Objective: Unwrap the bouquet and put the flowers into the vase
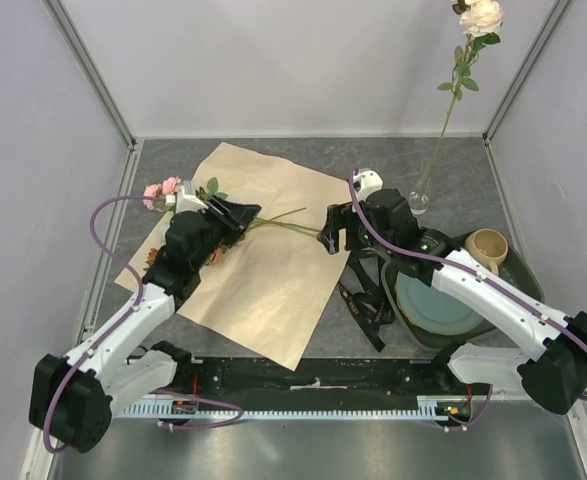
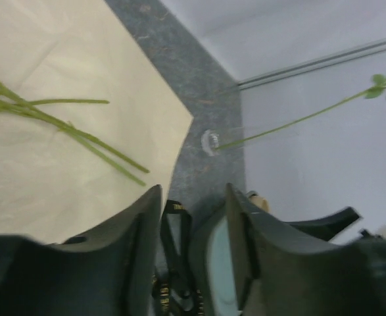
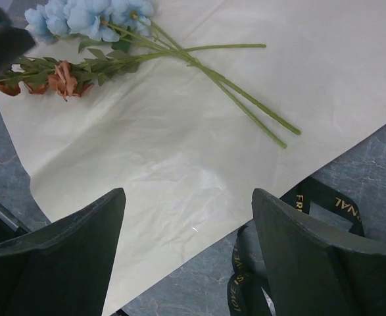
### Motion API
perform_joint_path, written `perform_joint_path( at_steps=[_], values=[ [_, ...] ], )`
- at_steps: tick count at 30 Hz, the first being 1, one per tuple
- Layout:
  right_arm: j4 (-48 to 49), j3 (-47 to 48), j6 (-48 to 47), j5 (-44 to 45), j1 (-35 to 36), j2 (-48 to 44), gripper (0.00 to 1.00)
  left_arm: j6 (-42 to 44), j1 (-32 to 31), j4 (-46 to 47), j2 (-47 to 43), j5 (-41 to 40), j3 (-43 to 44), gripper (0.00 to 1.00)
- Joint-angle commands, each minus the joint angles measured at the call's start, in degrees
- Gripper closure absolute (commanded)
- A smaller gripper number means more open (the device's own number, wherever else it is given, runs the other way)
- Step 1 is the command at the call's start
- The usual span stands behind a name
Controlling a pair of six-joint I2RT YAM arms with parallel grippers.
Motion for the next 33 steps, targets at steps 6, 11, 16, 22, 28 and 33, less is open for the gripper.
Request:
perform_joint_path(
  at_steps=[6, 11, 16, 22, 28, 33],
  values=[
    [1.06, 1.23, -0.55, -1.09, 0.33, -1.75, 0.15, -6.28, 2.98, 5.07, 18.8, 2.69, 2.93, 0.32],
    [1.06, -2.73, -1.7, 0.41, 0.24, -5.62, 0.15, -12.86, 3.95, 9.29, 30.16, 4.1, 6.36, 0.42],
    [0.97, -5.37, -2.31, -0.11, 0.33, -8.69, 0.15, -22.27, 3.86, 12.99, 39.82, 2.96, 7.5, 0.43],
    [0.97, -7.48, -2.84, -0.64, 0.33, -11.15, 0.15, -26.06, 3.77, 13.61, 44.67, -2.84, 9.17, 0.45],
    [0.44, -8.89, -4.07, -0.38, 0.33, -12.83, 0.14, -26.06, 3.77, 13.26, 46.43, -6.45, 11.2, 0.47],
    [0.18, -9.07, -5.13, 0.58, 0.24, -13.36, 0.14, -27.9, 3.77, 13.08, 48.37, -7.33, 11.55, 0.55]
  ],
)
